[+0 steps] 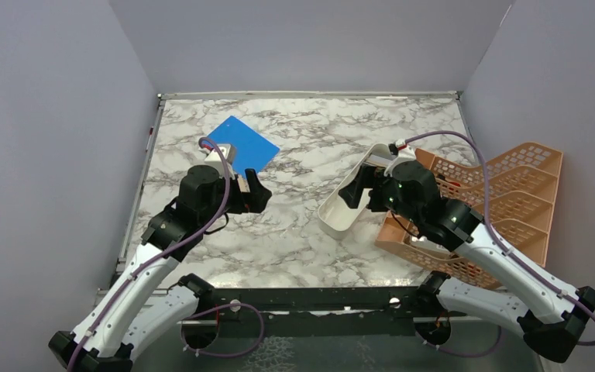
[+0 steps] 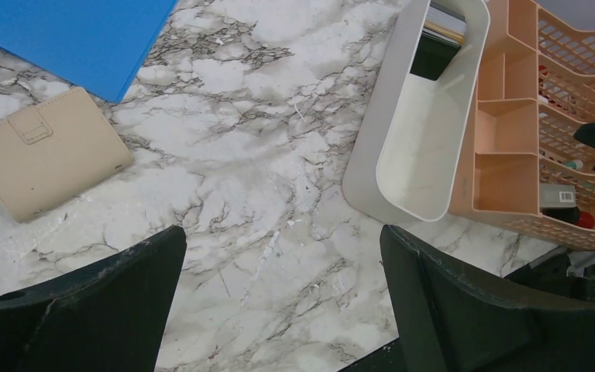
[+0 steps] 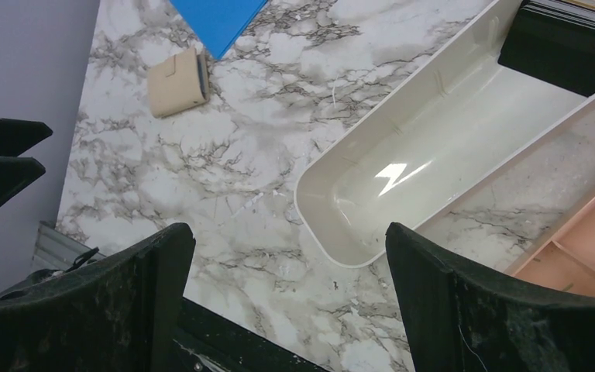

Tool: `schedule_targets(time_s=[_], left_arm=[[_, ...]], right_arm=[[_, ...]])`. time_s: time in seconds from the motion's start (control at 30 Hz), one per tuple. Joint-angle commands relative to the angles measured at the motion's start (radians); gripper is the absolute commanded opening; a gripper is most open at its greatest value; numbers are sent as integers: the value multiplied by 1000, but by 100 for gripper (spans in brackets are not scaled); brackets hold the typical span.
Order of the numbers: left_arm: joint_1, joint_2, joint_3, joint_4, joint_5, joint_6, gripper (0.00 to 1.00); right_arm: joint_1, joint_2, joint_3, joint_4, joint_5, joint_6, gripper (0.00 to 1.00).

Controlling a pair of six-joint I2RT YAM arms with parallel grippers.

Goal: Put the credit cards into the card holder
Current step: Move the card holder to the center of the board.

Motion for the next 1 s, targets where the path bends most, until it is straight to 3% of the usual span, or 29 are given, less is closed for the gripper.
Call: schedule_targets(time_s=[0.0,0.2,0.43,0.57,0.7,0.97], left_arm=[[6,27,3,7,-56,-20,99],[7,176,5,32,-183,-50,99],[9,412,40,31,-595,-311,98],[61,522,67,17,-747,-415,93],[190,608,97,42,-666,-440,91],[312,851,284,79,-407,-213,85]], right_arm=[[9,-27,6,36,-3,-15,100],[9,-47,-13,108,-8,-16,100],[9,-54,-10,143,-44,-35,100],[9,-70,0,143,-51,-38,99],[9,-95,-9,168,-90,-55,100],[9,-131,-65,222,-162,-38,100]])
